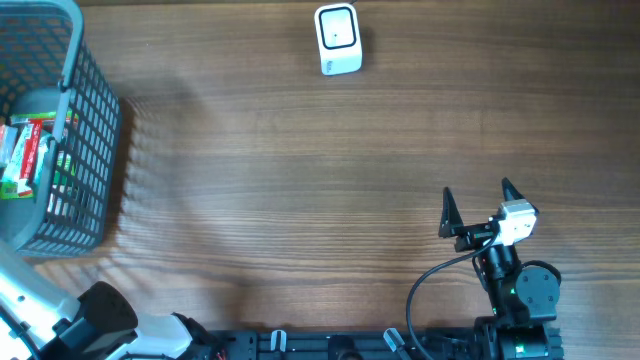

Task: Scan the item barcode
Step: 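Reach the left gripper into the basket and grasp the green-lidded jar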

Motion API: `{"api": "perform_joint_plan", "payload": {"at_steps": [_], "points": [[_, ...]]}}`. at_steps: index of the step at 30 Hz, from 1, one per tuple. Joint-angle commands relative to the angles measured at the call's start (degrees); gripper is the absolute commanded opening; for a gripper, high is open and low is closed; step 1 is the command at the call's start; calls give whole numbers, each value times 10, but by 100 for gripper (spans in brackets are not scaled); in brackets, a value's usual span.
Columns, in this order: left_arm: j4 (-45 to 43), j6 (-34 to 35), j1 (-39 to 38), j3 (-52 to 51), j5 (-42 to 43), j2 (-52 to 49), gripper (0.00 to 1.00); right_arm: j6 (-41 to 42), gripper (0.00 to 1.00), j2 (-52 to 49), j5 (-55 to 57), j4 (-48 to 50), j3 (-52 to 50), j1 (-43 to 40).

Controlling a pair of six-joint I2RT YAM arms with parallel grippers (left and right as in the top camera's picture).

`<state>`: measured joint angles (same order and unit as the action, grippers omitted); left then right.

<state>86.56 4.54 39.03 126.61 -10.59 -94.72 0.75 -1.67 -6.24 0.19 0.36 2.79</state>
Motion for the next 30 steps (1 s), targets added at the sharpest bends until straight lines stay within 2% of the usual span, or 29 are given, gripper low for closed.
{"api": "perform_joint_plan", "payload": {"at_steps": [1,5,6,10,11,13,16,19,27,30], "points": [[-7,-11,3,11,26,-2,100,-3,100,0,-3,2,-1,-4],[-40,-14,3,11,26,-2,100,-4,100,0,-3,2,-1,-4],[-41,-32,3,11,29,-2,100,-3,100,0,-3,2,-1,-4],[-14,-212,4,11,84,-15,100,-3,100,0,-2,2,-1,-4],[4,-258,6,11,92,-20,96,-4,100,0,-3,2,-1,-4],[35,-322,18,11,106,-37,100,-3,100,0,-2,2,-1,-4],[57,-369,42,11,169,-56,100,-3,100,0,-2,2,-1,-4],[67,-387,72,11,200,-81,98,-3,100,0,-3,2,-1,-4],[73,-421,123,11,206,-143,95,-3,100,0,-2,2,-1,-4],[86,-464,130,7,206,-161,92,-3,100,0,-3,2,-1,-4]]}}
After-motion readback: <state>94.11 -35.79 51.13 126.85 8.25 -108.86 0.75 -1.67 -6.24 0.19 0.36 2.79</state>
